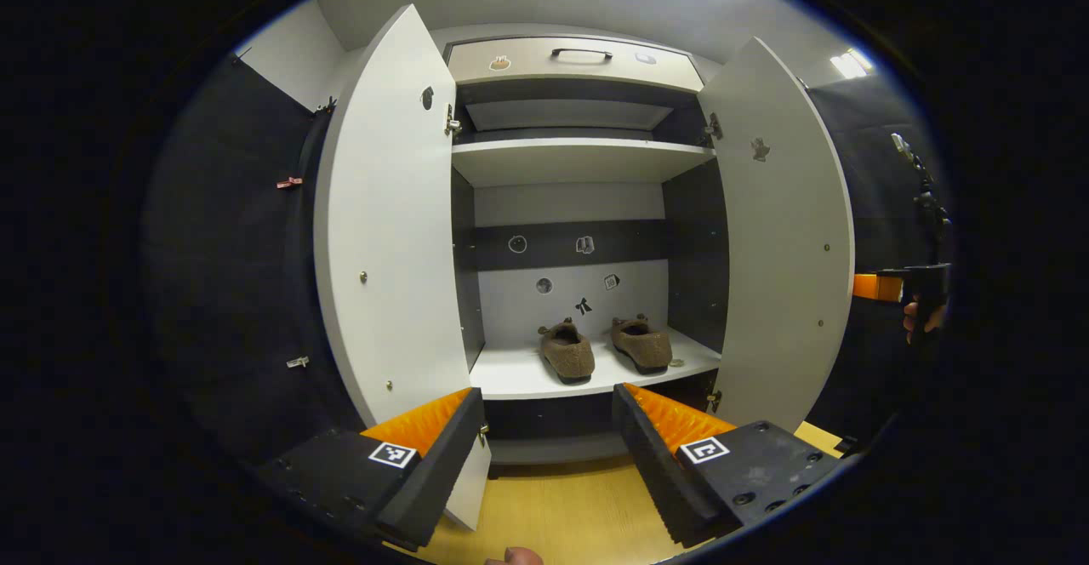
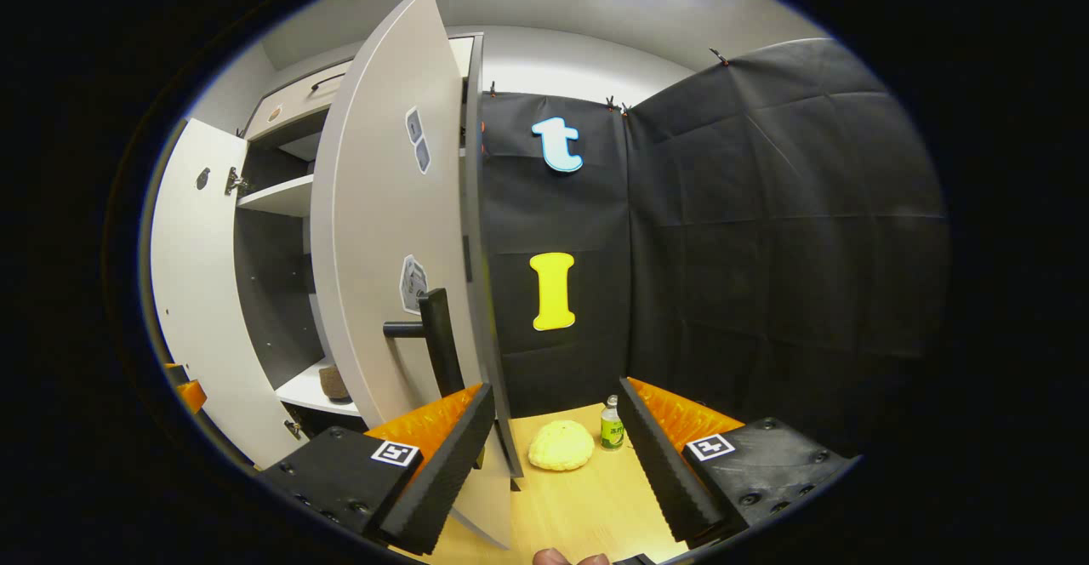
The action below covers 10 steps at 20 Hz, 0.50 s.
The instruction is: Grab one shoe with the right hand and put it into the shoe cabinet, grab the other shoe with the left hand and put it into the shoe cabinet; then close the right door with the right hand and the left door with the left hand.
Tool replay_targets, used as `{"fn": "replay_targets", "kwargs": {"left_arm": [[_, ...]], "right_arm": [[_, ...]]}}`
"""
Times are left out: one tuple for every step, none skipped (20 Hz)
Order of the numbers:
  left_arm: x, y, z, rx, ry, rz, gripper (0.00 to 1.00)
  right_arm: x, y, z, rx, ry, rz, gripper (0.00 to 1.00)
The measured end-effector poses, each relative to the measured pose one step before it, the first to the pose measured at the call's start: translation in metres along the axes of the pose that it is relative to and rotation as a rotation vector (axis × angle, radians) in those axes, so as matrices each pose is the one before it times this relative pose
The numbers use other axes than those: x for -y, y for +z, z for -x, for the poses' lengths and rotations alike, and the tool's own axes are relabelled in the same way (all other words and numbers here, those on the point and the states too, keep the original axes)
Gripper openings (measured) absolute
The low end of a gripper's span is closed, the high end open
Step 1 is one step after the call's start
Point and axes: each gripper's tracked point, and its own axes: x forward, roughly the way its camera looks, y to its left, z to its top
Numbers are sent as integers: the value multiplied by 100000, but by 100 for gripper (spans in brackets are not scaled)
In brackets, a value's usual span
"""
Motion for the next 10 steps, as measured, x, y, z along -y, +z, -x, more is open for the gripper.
{"fn": "replay_targets", "kwargs": {"left_arm": [[-375, -97, 287, -103, -181, -418, 97], [-376, -30, 309, 66, -92, -319, 97], [-338, -48, 315, -2, -302, -377, 99], [-401, -25, 271, 65, 85, -594, 96], [-475, 50, 234, 333, 227, -488, 96], [-440, 34, 272, 251, -19, -41, 96], [-287, -168, 260, -106, -321, 446, 96], [-417, -161, 214, -389, 39, 514, 97], [-516, -206, 150, -431, 303, 384, 97], [-545, -162, 125, -391, 354, 350, 97]], "right_arm": [[-881, -149, 194, 59, 828, -252, 98], [-1128, -131, 185, 3, 1181, -169, 98], [-1178, -137, 104, -27, 1433, 79, 98], [-1142, -177, 63, -107, 1384, 93, 98], [-1078, -167, -73, -78, 1138, 163, 98], [-1145, -95, -173, 117, 1217, 195, 100], [-1063, -152, -247, -63, 1279, -256, 98], [-1208, -265, -194, -622, 1575, -682, 98], [-1214, -402, -267, -1449, 1763, -1039, 98], [-1242, -487, -236, -1672, 1992, -1217, 98]]}}
